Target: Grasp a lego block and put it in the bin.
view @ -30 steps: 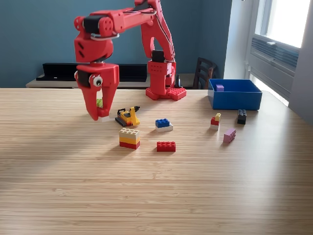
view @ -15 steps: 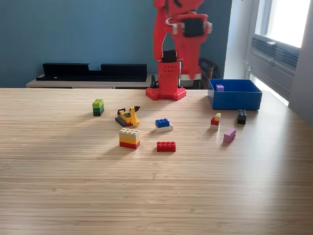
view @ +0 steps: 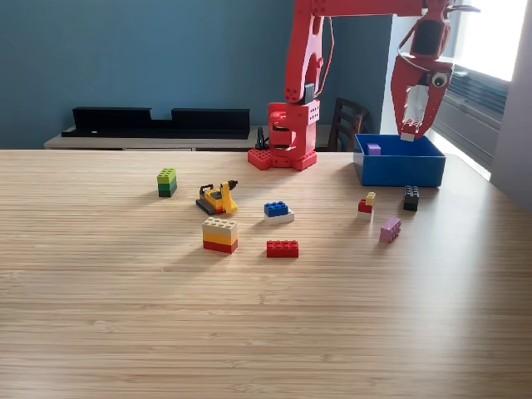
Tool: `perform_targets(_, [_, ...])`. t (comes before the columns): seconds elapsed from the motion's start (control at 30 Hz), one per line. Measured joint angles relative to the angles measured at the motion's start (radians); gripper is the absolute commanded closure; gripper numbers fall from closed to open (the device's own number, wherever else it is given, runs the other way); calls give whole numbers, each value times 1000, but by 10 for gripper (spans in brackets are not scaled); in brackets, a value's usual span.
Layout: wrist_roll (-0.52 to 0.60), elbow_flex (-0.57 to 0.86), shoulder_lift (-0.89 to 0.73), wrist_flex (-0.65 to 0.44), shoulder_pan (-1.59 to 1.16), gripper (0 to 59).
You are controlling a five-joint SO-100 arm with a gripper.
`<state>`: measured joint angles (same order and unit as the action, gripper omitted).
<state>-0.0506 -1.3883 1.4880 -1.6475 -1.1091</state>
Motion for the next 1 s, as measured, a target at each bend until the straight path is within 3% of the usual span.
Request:
perform_targets(0.2, [-38,0,-72,-29,-89,585])
perform_targets(0.27, [-46,2,-89,-35,-104,527])
perform_targets(0.3, [-46,8,-95,-38,-107,419])
perform_targets(0.37, [-58,21,-103,-46,-110,295])
perform_targets(0.43, [-72,29,-109,-51,-110,265])
perform_targets(0.57, [-91,43,-110,-66,-110,268])
perform_targets(0.67, [-100,64,-110,-78,-110,302])
perform_targets(0.9, [-91,144,-110,-84,-46,498])
perform_targets(1.0, [-57,169,-110,-84,57,545])
